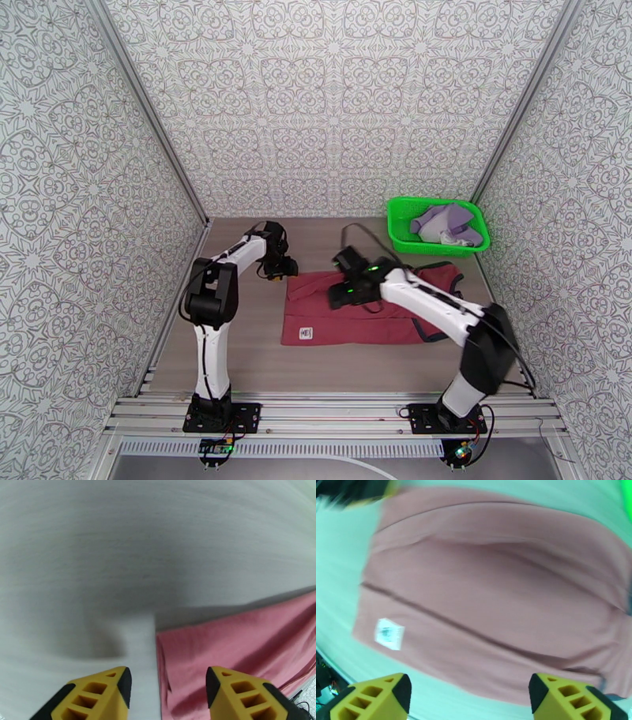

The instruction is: Fold and stack the mixed laundry pile

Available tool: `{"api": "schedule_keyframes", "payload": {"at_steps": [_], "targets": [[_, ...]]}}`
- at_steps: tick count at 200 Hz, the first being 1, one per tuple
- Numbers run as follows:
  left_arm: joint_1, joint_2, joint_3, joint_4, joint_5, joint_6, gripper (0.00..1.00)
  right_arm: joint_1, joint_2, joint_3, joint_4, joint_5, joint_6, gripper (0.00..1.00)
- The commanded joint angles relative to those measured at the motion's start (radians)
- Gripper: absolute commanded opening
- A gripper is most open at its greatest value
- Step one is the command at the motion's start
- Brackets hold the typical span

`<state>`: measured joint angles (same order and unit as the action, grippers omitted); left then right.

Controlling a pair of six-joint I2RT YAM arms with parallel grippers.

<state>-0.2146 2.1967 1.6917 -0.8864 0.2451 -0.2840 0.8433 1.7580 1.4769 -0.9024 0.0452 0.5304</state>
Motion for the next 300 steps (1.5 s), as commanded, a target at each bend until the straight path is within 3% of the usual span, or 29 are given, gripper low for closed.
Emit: {"api": "schedule_keyframes", "payload": {"at_steps": [1,29,44,74,121,149,175,205,224,255,300], "targets": [[-0.019,0.024,0.000,0.024,0.057,0.012,0.55,0.091,0.104,0.104,-0.007,0.027,0.134,0.84],[-0.044,0.024,-0.058,0.074,0.088,0.003,0.49,0.190,0.255,0.229,-0.014,0.028,0.192,0.83],[-0.055,0.022,-0.090,0.099,0.098,0.000,0.42,0.231,0.335,0.313,-0.041,0.038,0.214,0.81],[-0.063,0.011,-0.158,0.149,0.115,-0.010,0.17,0.285,0.475,0.480,-0.147,0.070,0.242,0.79],[-0.063,-0.018,-0.241,0.213,0.137,-0.023,0.00,0.309,0.649,0.668,-0.278,0.038,0.235,0.72],[-0.063,-0.027,-0.261,0.225,0.138,-0.022,0.00,0.309,0.708,0.716,-0.300,0.025,0.228,0.66],[-0.063,-0.031,-0.270,0.234,0.140,-0.025,0.00,0.309,0.769,0.764,-0.315,0.012,0.219,0.52],[-0.065,-0.031,-0.289,0.250,0.148,-0.032,0.00,0.309,0.816,0.798,-0.348,0.018,0.199,0.26],[-0.066,-0.032,-0.310,0.266,0.146,-0.041,0.00,0.309,0.802,0.775,-0.344,0.032,0.194,0.00],[-0.069,-0.070,-0.385,0.330,0.138,-0.077,0.00,0.309,0.752,0.731,-0.298,0.028,0.170,0.00],[-0.018,-0.217,-0.469,0.315,0.117,-0.100,0.00,0.321,0.618,0.636,-0.106,-0.091,0.068,0.00]]}}
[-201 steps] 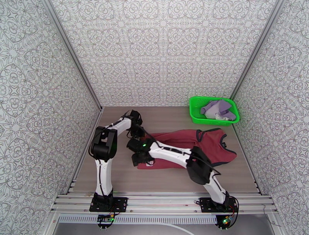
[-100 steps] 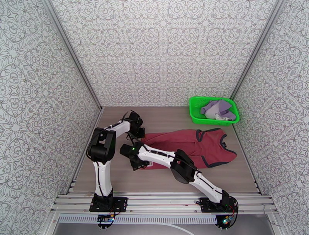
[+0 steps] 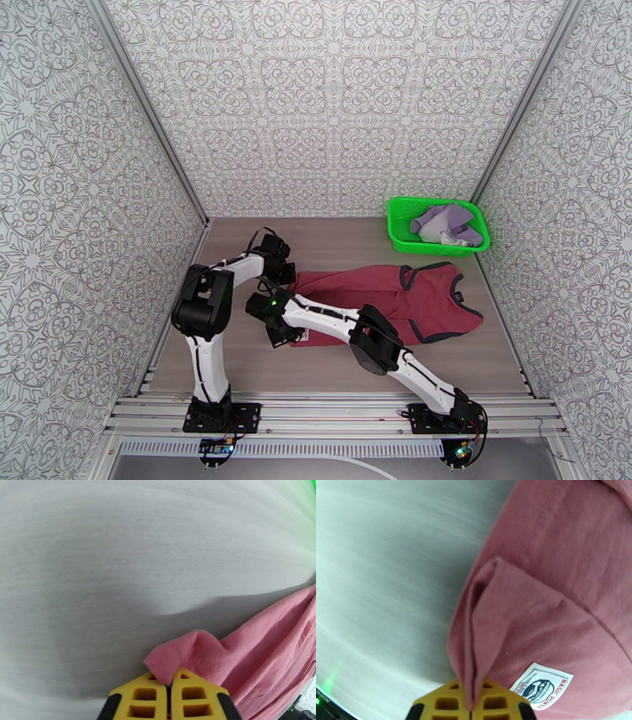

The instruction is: Fold and stack the mixed laundry pile

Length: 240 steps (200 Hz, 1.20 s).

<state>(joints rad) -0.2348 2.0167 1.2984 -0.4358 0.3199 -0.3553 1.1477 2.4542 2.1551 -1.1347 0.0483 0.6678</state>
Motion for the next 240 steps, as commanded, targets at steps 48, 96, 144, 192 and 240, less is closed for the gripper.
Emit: {"api": "schedule_keyframes", "payload": {"at_steps": [48,96,144,192,240], "targets": [[-0.003,-0.174,-0.024,-0.265,-0.013,-0.016,0.00,0.014,-0.245,-0.167,0.246,-0.108,-0.090,0.00],[-0.104,-0.186,0.119,-0.366,-0.048,-0.030,0.00,-0.019,-0.431,-0.385,0.296,-0.011,-0.040,0.00],[-0.220,-0.097,0.332,-0.446,-0.094,-0.057,0.00,-0.060,-0.643,-0.662,0.331,0.103,0.041,0.00],[-0.332,0.047,0.604,-0.535,-0.121,-0.079,0.00,-0.078,-0.820,-0.870,0.311,0.205,0.123,0.00],[-0.408,0.248,0.873,-0.610,-0.116,-0.102,0.00,-0.104,-0.939,-1.024,0.267,0.286,0.191,0.00]]}}
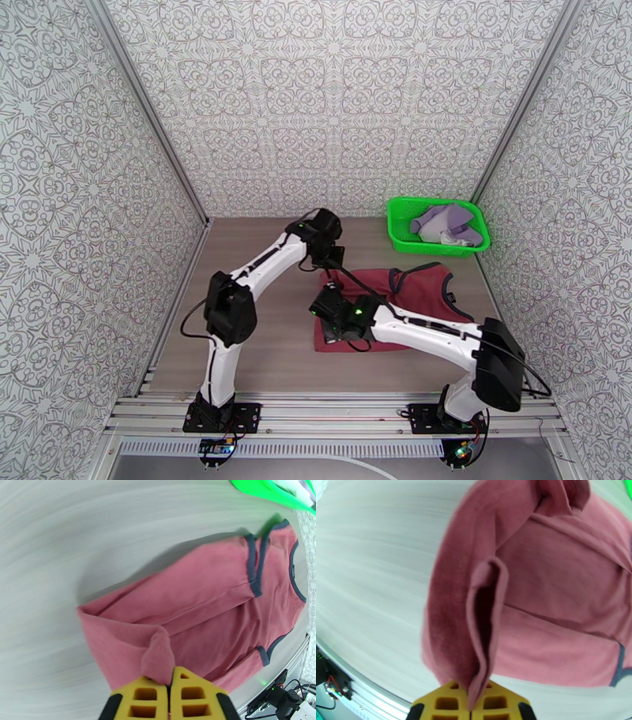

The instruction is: Fold and stack the mixed laundry pile

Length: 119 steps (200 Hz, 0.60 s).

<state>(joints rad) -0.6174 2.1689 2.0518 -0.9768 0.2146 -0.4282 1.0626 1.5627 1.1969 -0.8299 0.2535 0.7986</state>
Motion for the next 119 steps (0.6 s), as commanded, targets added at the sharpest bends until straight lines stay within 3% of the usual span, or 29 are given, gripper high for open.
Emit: {"api": "schedule_keyframes", "payload": {"at_steps": [1,48,119], "targets": [[-0.026,0.100,0.125,-0.071,-0.011,-0.030,0.00,-0.020,-0.050,-0.068,-0.038,0.082,0.061,0.00],[-0.051,0.269,0.331,-0.139,-0.052,-0.056,0.00,-0.058,-0.082,-0.171,-0.061,0.141,0.088,0.00],[-0.058,0.341,0.383,-0.085,0.025,-0.063,0.00,-0.098,-0.046,-0.233,-0.102,0.217,0.095,0.00]]}}
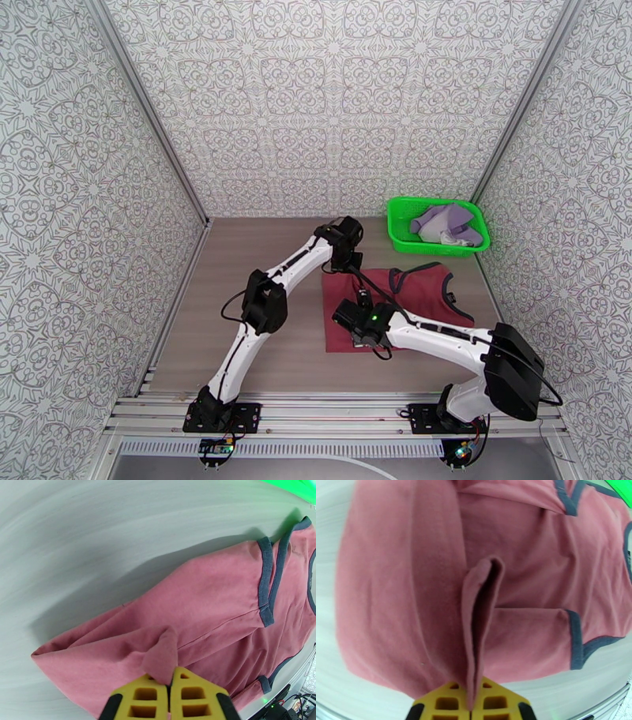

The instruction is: Fold and stack the mixed laundry pile

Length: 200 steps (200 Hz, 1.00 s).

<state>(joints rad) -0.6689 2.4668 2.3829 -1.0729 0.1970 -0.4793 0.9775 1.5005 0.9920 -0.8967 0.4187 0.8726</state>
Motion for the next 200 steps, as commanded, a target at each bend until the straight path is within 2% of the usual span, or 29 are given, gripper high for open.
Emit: {"api": "schedule_keyframes", "payload": {"at_steps": [1,54,130,136,161,189,200], "targets": [[-0.006,0.044,0.052,0.011,0.043,-0.011,0.00,-0.013,0.017,-0.030,-0.034,0.052,0.022,0.00],[-0.008,0.106,0.074,0.053,0.107,-0.001,0.00,-0.021,0.073,-0.056,-0.004,0.041,0.028,0.00],[-0.005,0.182,0.099,0.085,0.144,0.010,0.00,-0.044,0.157,-0.078,0.020,0.060,0.045,0.00],[-0.003,0.184,0.099,0.086,0.144,0.009,0.00,-0.046,0.165,-0.079,0.022,0.059,0.046,0.05],[0.005,0.185,0.099,0.101,0.153,0.010,0.28,-0.049,0.179,-0.076,0.027,0.059,0.046,0.30],[0.014,0.164,0.105,0.158,0.210,0.027,0.46,-0.051,0.154,-0.060,0.008,0.074,0.043,0.40],[0.017,0.147,0.106,0.202,0.250,0.036,0.56,-0.058,0.136,-0.052,-0.010,0.083,0.039,0.43]]}}
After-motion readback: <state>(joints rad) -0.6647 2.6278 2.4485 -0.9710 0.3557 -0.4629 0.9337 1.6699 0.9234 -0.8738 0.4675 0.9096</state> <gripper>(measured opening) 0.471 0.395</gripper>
